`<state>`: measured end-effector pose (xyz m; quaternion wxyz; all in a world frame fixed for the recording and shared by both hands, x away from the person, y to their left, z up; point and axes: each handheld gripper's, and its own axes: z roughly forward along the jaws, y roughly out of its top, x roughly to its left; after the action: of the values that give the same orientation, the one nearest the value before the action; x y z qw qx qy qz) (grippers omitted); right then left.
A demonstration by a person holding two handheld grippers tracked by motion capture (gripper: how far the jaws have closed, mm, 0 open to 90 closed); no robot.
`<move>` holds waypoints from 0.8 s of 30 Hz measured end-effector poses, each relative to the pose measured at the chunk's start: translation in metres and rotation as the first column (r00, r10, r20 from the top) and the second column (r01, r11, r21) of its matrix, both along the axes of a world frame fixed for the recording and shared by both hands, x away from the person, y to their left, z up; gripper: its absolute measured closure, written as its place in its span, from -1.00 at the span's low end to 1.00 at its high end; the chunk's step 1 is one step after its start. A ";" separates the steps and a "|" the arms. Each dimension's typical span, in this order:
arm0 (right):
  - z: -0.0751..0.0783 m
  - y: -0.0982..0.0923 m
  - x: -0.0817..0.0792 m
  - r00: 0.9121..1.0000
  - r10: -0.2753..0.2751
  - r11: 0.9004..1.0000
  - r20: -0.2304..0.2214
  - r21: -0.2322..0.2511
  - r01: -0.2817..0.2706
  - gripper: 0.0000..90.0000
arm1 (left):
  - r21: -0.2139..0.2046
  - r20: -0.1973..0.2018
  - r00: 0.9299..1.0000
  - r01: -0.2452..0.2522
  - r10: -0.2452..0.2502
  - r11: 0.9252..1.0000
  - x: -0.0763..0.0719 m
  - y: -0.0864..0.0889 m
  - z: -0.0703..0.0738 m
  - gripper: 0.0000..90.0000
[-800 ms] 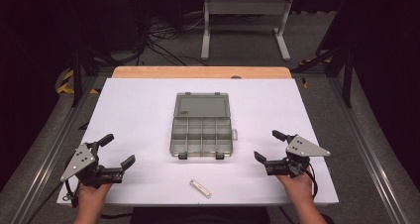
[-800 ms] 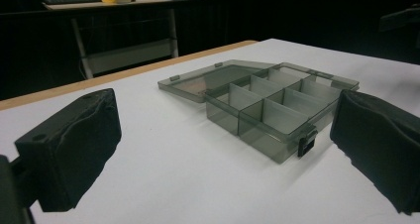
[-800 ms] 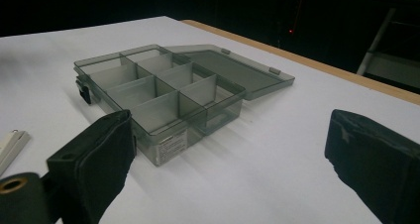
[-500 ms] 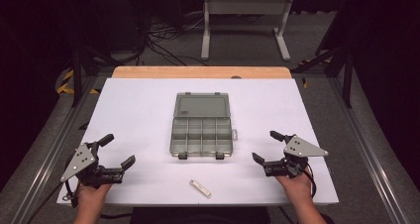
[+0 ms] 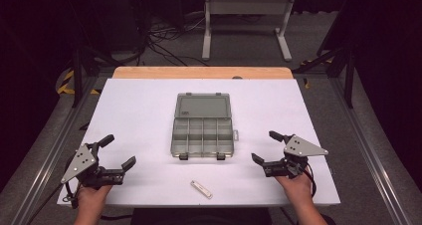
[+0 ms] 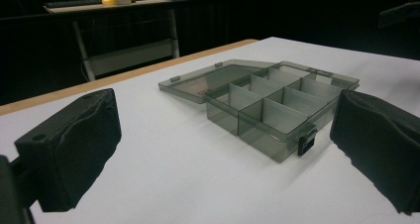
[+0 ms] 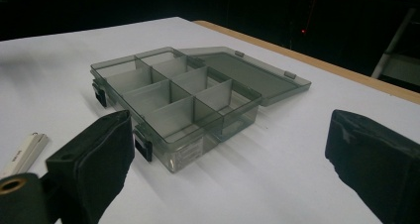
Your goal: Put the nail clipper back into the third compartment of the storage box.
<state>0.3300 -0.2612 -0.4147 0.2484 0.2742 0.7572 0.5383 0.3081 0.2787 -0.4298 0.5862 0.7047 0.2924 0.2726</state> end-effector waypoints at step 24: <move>0.026 0.069 0.014 0.977 0.205 0.978 -0.056 -0.016 -0.207 -0.92 | -0.003 0.018 1.000 0.005 -0.005 1.000 -0.001 0.001 0.000 -1.00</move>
<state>0.3438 -0.1924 -0.3884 0.1737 0.2060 0.7938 0.5452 0.3074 0.2802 -0.4294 0.5907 0.7020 0.2857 0.2768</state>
